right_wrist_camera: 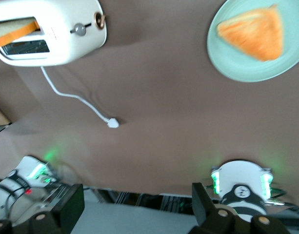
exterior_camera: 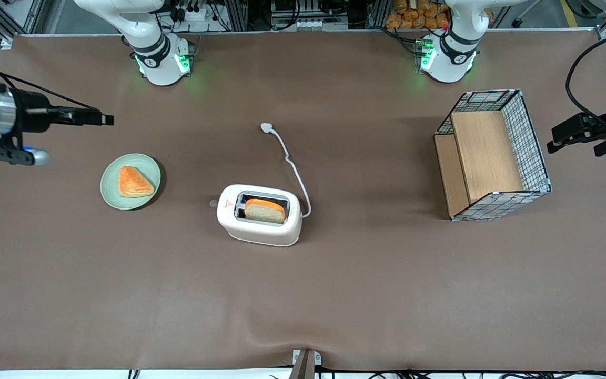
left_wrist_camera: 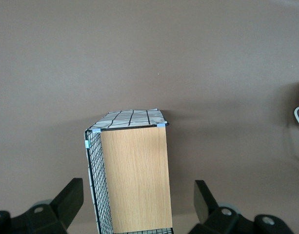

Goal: Press toaster button with right arm
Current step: 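Swing the right gripper out over the green plate toward the toaster, then lower the right gripper beside the toaster's lever slot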

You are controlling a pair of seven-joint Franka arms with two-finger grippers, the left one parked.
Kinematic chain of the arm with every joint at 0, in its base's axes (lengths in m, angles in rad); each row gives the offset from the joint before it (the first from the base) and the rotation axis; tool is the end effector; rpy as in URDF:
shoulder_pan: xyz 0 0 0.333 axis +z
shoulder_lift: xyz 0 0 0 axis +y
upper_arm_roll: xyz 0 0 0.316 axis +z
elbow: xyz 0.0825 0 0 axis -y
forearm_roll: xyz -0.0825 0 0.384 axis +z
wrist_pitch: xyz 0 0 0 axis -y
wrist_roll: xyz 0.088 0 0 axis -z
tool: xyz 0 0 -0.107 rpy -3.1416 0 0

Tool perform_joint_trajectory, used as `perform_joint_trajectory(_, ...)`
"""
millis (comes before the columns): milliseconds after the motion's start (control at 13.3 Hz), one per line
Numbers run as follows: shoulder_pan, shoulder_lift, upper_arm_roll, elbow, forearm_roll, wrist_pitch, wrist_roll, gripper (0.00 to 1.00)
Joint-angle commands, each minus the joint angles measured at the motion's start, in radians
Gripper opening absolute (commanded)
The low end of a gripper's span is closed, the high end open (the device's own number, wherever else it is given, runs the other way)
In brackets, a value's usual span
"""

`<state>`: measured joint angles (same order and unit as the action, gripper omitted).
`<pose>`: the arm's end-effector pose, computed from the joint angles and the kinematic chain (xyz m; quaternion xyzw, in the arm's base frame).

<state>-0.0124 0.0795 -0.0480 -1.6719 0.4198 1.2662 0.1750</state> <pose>0.5321 0.0211 0.5288 -0.9447 0.0991 0.2464 0.1923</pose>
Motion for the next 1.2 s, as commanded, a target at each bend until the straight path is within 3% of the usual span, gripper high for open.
perform_joint_trajectory(0, -0.011, 0.052, 0.008, -0.014, 0.100, 0.001, 0.008, 0.28)
perform_joint_trajectory(75, -0.009, 0.081, 0.010, -0.015, 0.126, 0.002, 0.005, 0.15)
perform_joint_trajectory(225, -0.011, 0.143, 0.011, -0.015, 0.178, 0.010, -0.009, 0.00)
perform_joint_trajectory(675, 0.003, 0.233, 0.079, -0.031, 0.185, 0.139, -0.025, 0.00)
perform_joint_trajectory(975, 0.014, 0.279, 0.175, -0.031, 0.179, 0.269, -0.026, 0.00)
perform_joint_trajectory(1125, 0.067, 0.313, 0.188, -0.031, 0.171, 0.337, -0.026, 0.00)
